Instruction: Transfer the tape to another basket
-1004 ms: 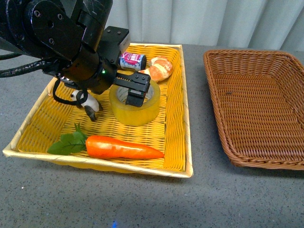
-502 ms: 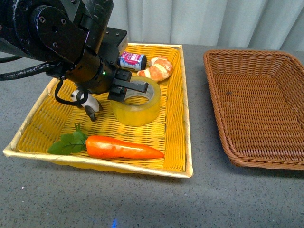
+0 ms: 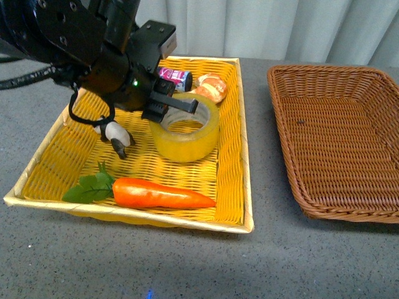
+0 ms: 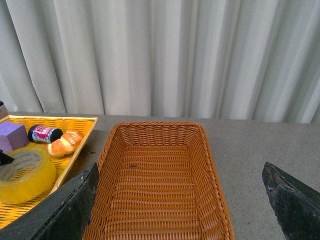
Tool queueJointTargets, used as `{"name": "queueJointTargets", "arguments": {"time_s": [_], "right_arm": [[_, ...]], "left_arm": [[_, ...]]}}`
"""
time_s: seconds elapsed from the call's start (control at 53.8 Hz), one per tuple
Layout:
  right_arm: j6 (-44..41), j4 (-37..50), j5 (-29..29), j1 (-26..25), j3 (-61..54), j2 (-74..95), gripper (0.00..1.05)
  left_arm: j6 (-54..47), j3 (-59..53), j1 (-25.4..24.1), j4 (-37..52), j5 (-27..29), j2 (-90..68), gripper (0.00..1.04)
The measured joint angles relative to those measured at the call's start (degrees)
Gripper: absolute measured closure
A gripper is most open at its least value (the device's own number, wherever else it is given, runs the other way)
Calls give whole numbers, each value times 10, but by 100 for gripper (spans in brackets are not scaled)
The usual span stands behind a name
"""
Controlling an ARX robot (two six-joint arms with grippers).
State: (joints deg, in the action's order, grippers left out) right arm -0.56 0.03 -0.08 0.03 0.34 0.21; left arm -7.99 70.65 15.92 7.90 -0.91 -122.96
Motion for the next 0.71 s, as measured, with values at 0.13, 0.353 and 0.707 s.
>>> {"name": "queueJointTargets", "arguments": {"time_s": [0.13,0.353,0.707], "right_arm": [[0,0,0,0,0,0,9],[0,0,0,0,0,0,9],[0,0,0,0,0,0,9]], "left_arm": [[-73,14,6,0,-85,65,90],[-167,70,48,-17,-123,88,90],[-255,115,124,-48,-147,82,90]]}}
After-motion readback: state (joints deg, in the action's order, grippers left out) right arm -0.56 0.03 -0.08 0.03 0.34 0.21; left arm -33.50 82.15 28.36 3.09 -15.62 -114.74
